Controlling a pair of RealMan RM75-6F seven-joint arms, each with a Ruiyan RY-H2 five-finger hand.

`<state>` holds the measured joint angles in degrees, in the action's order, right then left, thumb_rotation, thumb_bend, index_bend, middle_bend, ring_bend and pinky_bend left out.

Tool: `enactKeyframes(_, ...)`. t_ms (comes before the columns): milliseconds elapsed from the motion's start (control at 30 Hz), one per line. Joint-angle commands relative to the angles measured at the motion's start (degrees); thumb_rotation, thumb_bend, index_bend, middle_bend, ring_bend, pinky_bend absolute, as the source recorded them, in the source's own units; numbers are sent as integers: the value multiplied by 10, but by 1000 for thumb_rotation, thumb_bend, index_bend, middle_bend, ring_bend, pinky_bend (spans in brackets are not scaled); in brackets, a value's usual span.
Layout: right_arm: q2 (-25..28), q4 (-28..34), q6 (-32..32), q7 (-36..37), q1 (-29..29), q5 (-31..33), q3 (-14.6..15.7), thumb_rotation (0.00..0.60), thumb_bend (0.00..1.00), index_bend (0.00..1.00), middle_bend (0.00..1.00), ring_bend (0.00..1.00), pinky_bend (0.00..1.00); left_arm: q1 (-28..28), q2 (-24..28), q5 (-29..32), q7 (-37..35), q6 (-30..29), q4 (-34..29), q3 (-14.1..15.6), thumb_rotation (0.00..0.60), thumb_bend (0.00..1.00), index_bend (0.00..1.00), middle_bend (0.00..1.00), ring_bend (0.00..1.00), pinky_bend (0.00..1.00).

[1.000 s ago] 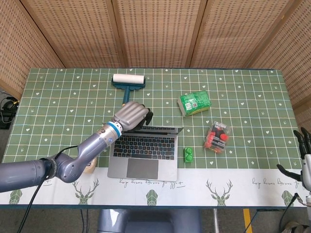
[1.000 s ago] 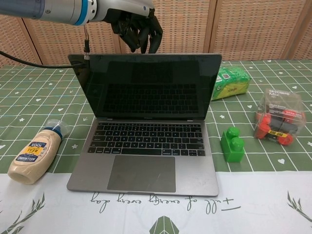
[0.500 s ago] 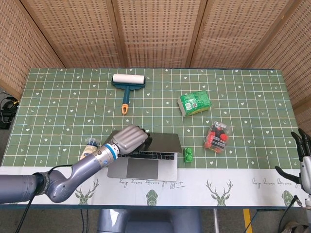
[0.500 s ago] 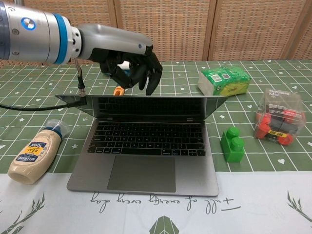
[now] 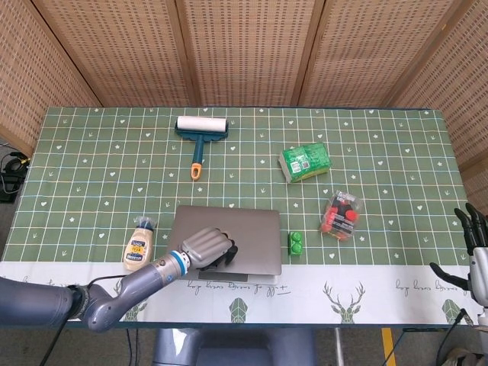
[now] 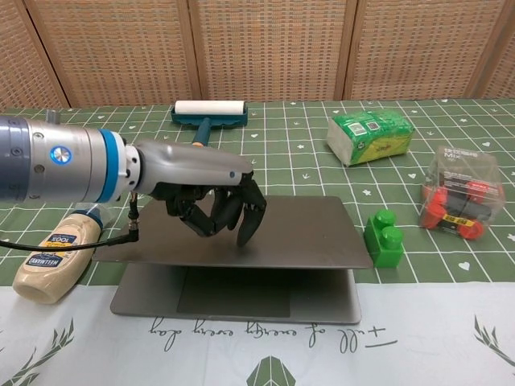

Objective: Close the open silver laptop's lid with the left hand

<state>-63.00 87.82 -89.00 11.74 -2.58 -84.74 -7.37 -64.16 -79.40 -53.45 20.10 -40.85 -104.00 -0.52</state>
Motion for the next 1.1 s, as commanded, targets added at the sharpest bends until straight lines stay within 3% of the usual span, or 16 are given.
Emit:
enactKeyframes(33, 1, 0, -2, 3, 1, 1, -1, 600, 44, 0, 0, 0, 0, 3, -21, 1, 4, 2, 21, 10, 600, 1000, 505, 406, 370, 393)
enactKeyframes(533, 2, -3, -7, 11, 2, 1, -3, 600, 44, 0, 0, 0, 0, 6, -68, 15, 29, 6, 74, 32, 600, 997, 439, 347, 330, 349)
enactKeyframes(700, 2, -3, -5, 10, 2, 1, -2, 600, 44, 0, 0, 0, 0, 15, -58, 12, 26, -7, 68, 31, 600, 928, 372, 271, 268, 295)
enactKeyframes(800, 1, -2, -4, 8, 1, 0, -1, 600, 44, 0, 0, 0, 0, 24, -45, 7, 18, -17, 58, 29, 600, 791, 280, 158, 171, 174)
enactKeyframes(933, 1, -1, -5, 6, 1, -3, 0, 600, 43, 0, 0, 0, 0, 48, -21, -13, 2, -58, 36, 21, 600, 514, 149, 10, 31, 61)
enactKeyframes(1033, -1, 0, -2, 2, -1, -4, 2, 600, 44, 0, 0, 0, 0, 86, 2, -45, -12, -128, 10, 20, 600, 282, 98, 0, 0, 17)
enactKeyframes(1100, -3, -1, 7, -3, -4, -5, 5, 600, 44, 0, 0, 0, 0, 129, 18, -82, -11, -206, -8, 31, 600, 189, 78, 0, 0, 6)
